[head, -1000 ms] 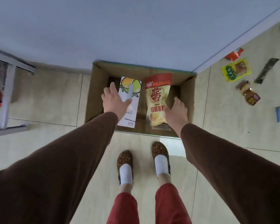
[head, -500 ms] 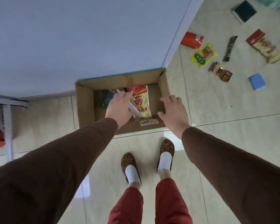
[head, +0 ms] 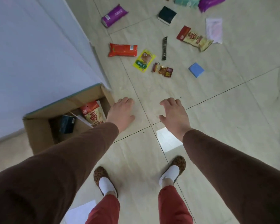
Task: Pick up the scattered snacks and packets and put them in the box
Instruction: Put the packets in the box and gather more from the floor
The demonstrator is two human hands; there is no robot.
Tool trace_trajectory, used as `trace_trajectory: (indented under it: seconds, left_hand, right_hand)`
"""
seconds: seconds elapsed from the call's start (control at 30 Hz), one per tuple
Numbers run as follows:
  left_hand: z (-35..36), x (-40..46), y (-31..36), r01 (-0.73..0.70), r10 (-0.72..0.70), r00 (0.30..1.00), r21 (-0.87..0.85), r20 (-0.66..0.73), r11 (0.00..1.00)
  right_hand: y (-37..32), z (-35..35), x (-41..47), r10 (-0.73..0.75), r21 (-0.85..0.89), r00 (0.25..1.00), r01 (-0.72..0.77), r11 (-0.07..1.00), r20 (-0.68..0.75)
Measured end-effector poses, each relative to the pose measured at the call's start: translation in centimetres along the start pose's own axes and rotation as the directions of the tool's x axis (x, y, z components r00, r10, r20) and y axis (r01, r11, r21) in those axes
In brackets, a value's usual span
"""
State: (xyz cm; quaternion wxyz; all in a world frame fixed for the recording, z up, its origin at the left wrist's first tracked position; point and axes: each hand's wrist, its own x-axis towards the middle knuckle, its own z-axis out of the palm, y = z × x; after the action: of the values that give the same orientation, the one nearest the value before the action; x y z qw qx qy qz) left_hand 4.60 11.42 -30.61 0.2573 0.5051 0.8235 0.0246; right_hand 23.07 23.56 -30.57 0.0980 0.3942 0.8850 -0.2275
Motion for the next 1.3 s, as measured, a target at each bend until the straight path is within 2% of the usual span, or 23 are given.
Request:
trace_trajectory:
  seconds: [0.17, 0.3, 0.73, 1.1, 1.3]
  left_hand:
    - [1.5, 4.6, 10.7, -0.013, 0.013, 1.0, -0.026, -0.002, 1.0]
    - [1.8, 8.2, 16.6, -0.03, 0.03, 1.0, -0.026, -0.005, 0.999]
    - [0.0, 24.6, 26.0, 0.012, -0.012, 1.0, -0.008, -0.013, 1.0]
    - [-0.6, 39.8, 35.1, 0.077, -0.075, 0.995, -0.024, 0.073, 0.997]
    - [-0.9, 48.3, 41.3, 0.187, -0.184, 0.981, -0.045, 0.058, 0.981]
  right_hand:
    - [9.9, -4.8, 0.0, 0.041, 0.014, 0.999, -0.042, 0.999, 0.005]
    - [16.0, -7.8, 1.6, 0.053, 0.005, 0.998, -0.053, 0.999, 0.014]
    - [29.3, -15.9, 14.3, 0.054, -0.007, 0.998, -0.054, 0.999, 0.035]
    - [41.8, -22.3, 26.1, 0.066, 0.013, 0.994, -0.068, 0.998, 0.089]
    - [50.8, -27.2, 33.9, 0.033, 0.027, 0.996, -0.036, 0.999, 0.087]
